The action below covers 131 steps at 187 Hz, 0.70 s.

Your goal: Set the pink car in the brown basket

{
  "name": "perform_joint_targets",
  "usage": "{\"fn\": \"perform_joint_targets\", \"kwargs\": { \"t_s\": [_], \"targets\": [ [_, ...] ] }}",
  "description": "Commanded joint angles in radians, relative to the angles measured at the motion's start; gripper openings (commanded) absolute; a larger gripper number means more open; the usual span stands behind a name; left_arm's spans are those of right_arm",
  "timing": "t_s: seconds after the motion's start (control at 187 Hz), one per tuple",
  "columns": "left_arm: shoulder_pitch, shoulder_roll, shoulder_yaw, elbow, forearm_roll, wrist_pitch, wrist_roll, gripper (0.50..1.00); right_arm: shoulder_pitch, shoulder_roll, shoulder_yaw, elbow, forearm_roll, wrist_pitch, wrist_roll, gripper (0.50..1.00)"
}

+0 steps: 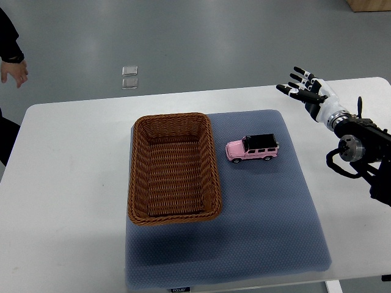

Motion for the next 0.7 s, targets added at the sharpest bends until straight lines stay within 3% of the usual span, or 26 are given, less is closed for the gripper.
{"fn": "perform_joint_targets", "kwargs": {
  "t_s": [0.0, 0.694],
  "targets": [
    [0.001, 0.000, -0.002, -0.002, 0.000, 0.000, 0.000, 1.000, 0.001, -0.001, -0.001, 0.003, 0.000, 0.001, -0.002, 0.917],
    [-0.001, 0.000, -0.009, 0.000, 0.000, 0.000, 0.000, 1.000, 0.004, -0.004, -0.011, 0.007, -0.017, 0.027, -0.002, 0.917]
  ]
}}
